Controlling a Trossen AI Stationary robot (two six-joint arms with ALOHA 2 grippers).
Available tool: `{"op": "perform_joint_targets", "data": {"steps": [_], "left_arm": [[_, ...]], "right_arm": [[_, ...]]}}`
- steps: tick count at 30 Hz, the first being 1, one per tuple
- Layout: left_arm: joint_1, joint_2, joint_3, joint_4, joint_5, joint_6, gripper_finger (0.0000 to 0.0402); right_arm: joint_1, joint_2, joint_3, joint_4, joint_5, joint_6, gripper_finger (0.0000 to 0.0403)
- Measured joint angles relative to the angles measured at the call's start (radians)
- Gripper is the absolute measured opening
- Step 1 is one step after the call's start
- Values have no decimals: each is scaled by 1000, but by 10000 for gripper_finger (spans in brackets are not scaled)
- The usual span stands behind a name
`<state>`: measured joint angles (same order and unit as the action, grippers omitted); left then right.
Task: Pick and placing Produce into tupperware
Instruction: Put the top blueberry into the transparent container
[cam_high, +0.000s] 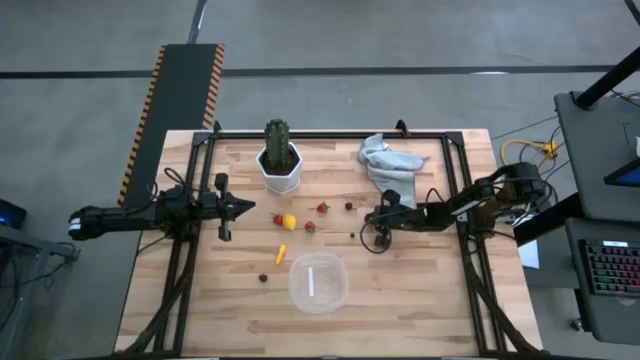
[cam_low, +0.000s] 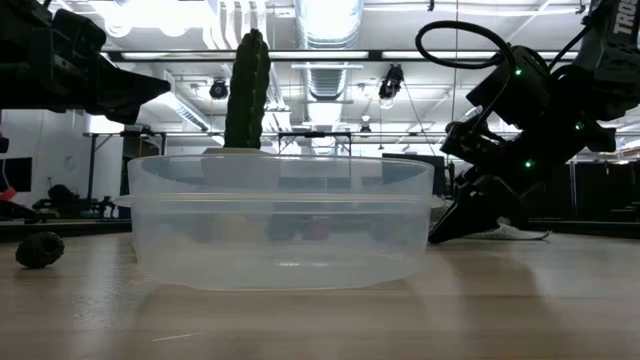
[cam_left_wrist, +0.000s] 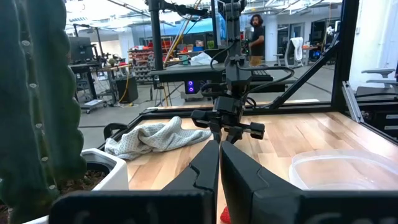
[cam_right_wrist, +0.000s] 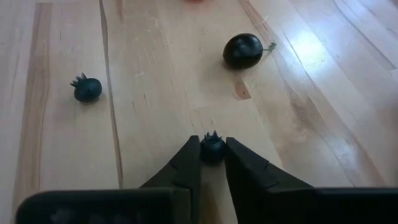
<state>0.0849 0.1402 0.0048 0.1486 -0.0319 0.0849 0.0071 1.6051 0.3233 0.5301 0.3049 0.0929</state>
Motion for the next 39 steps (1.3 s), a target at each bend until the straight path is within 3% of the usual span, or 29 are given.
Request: {"op": "perform_joint_targets", "data": {"steps": [14,24,32,39], "left_arm": [[0,0,0,0,0,0,0],[0,1,0,0,0,0,0],[0,2,0,0,0,0,0],[0,1,0,1,0,0,0]], "right_arm": [[-2,-34,-2,-19,11,-23,42],[0,-177,14,-10,8,-51,41],[6,-330,42,-2,-214,3,41],[93,-330,127,-4,-234,-16,40]]}}
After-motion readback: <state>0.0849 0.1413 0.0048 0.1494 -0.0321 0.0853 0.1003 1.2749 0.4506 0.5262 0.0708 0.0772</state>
